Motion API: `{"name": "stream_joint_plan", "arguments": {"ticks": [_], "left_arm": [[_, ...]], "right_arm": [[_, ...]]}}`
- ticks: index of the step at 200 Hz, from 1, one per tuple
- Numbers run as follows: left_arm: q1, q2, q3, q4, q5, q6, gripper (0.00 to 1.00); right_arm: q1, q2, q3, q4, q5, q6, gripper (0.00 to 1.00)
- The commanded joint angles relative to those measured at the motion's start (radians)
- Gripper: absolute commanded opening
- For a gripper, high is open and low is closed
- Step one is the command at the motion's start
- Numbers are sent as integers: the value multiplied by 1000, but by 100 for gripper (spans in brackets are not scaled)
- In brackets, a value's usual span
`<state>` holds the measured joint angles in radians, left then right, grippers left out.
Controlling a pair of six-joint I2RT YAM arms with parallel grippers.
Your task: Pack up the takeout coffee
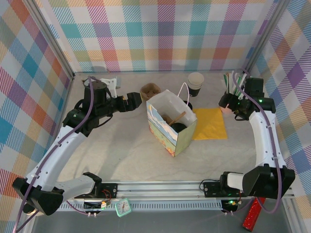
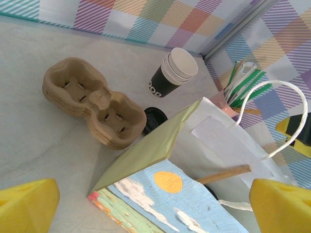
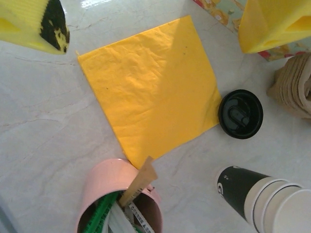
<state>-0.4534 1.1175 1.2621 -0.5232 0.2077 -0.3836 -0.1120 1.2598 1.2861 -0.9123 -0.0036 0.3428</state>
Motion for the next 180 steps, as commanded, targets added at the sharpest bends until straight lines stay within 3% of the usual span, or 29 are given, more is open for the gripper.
{"name": "stream_joint_plan", "arguments": {"ticks": [1, 49, 68, 85, 128, 180], "left_arm": [[-11, -3, 29, -9, -10, 23, 100], [-11, 2, 29, -24, -31, 39, 100], [-11, 2, 25, -28, -43, 45, 100], [-11, 3, 23, -29, -52, 46, 100], [-11, -2, 26, -43, -87, 45, 100], [-11, -39, 27, -64, -120, 48, 100]], "right_arm": [[-6, 27, -27, 60, -117, 18, 84], [-1, 54, -169, 88, -141, 84, 76], [74, 51, -218, 110, -90, 91, 76], [170, 77, -240, 123, -6, 83, 79], [259, 231, -252, 176, 73, 88, 83], [265, 442, -176, 190, 108, 94, 90]]}}
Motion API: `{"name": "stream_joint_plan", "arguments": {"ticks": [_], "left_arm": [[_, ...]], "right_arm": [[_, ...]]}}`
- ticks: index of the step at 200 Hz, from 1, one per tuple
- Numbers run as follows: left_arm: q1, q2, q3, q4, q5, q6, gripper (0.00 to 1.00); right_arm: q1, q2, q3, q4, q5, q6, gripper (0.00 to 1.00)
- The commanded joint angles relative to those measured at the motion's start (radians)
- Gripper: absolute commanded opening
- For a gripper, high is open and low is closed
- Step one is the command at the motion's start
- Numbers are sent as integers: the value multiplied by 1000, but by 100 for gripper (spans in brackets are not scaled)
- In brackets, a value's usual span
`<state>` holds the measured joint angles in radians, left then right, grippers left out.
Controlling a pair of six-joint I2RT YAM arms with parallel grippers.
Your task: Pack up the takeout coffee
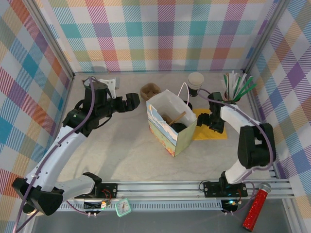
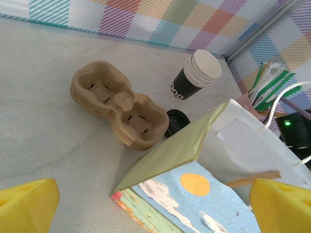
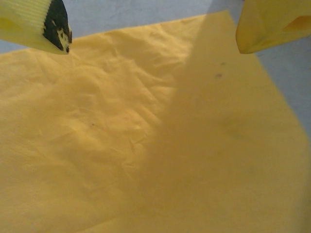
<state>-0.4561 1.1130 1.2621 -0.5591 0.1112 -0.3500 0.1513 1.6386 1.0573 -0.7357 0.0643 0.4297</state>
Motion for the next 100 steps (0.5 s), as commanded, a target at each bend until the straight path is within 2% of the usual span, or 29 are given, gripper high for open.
{"name": "stream_joint_plan", "arguments": {"ticks": [1, 20, 61, 81, 100], "left_arm": [[-9, -34, 27, -28, -23, 14, 100], [-9, -46, 29, -42, -30, 17, 100], [-9, -61, 25, -59, -48, 21, 100], [-9, -64, 25, -59, -51, 22, 100], [-9, -63, 29, -58, -53, 29, 100]], "right_arm": [[2, 68, 55, 12, 41, 6, 91], [2, 117, 77, 14, 59, 6, 94], [4, 175, 81, 26, 42, -3, 93], [5, 178, 63, 22, 39, -1, 88], [5, 175, 50, 12, 18, -5, 76]]}}
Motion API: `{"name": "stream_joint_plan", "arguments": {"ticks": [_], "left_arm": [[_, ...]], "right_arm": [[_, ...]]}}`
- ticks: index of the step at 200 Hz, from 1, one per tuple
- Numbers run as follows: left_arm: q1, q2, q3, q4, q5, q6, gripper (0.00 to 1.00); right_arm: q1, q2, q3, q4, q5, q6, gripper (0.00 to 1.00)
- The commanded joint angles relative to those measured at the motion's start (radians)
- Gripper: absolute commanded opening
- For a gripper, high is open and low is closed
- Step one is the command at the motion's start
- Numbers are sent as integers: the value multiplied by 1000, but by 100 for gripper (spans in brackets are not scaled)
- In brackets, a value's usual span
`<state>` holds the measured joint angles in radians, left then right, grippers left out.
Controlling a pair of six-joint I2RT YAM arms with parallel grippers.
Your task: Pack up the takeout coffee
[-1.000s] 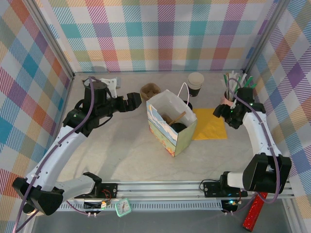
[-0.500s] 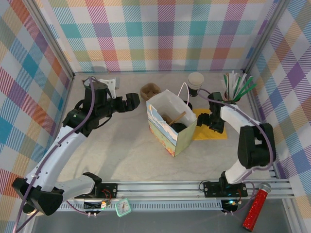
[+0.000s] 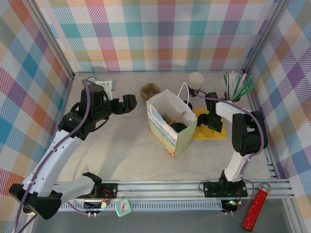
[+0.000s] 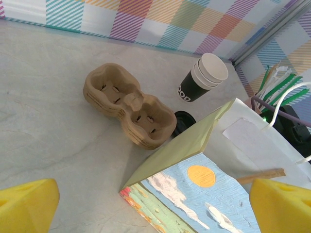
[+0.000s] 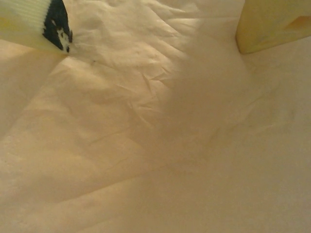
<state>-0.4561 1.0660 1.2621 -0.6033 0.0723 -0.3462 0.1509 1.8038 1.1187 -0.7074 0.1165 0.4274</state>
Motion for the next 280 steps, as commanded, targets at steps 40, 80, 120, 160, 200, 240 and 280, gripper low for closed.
{"name": "stream_joint_plan", "arguments": {"ticks": [40, 80, 120, 160, 200, 240, 280], "left_arm": [[-9, -11, 33, -12, -12, 29, 100], [-9, -18, 26, -7, -10, 27, 100], [-9, -18, 26, 5, -6, 19, 100], [-9, -17, 32, 16, -10, 17, 100], [-9, -7, 37, 43, -14, 6, 100], [-9, 3, 33, 71, -8, -12, 100], [-9, 1, 31, 76, -6, -24, 100]], "right_arm": [[6, -18, -43, -20, -43, -9, 32], [6, -99, -38, -61, -9, -26, 5], [6, -253, 1, -138, 10, -36, 0], [5, -443, 115, -249, -10, -68, 0], [6, -592, 297, -305, -107, -114, 0], [61, -663, 456, -305, -168, -144, 0], [276, -657, 552, -336, -4, -201, 0]]}}
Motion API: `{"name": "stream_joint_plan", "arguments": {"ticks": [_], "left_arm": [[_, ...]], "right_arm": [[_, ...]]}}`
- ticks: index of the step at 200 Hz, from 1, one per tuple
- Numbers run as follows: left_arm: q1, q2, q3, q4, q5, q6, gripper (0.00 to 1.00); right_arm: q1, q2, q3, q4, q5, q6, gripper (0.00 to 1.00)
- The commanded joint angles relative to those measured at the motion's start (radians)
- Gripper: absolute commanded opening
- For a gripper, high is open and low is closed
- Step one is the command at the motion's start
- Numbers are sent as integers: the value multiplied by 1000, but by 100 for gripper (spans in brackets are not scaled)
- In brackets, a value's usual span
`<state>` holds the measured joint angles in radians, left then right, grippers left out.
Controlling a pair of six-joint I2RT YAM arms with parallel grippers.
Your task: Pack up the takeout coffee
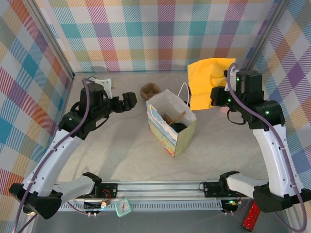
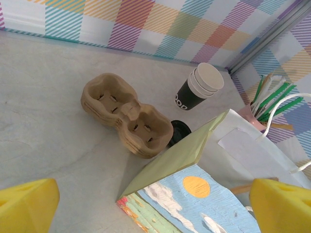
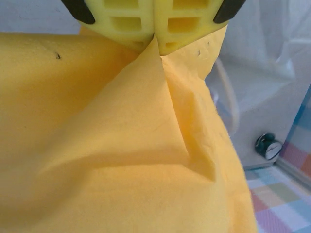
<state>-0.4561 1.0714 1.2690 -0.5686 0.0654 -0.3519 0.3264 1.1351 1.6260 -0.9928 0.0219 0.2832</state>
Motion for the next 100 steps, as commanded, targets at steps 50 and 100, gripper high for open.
{"name": "stream_joint_plan", "arguments": {"ticks": [50, 100], "left_arm": [[-9, -21, 20, 30, -6, -17, 100], [-9, -31, 10, 31, -12, -18, 100]], "right_arm": [[376, 104, 77, -145, 413, -151, 0], [515, 185, 88, -208, 579, -186, 0]]}}
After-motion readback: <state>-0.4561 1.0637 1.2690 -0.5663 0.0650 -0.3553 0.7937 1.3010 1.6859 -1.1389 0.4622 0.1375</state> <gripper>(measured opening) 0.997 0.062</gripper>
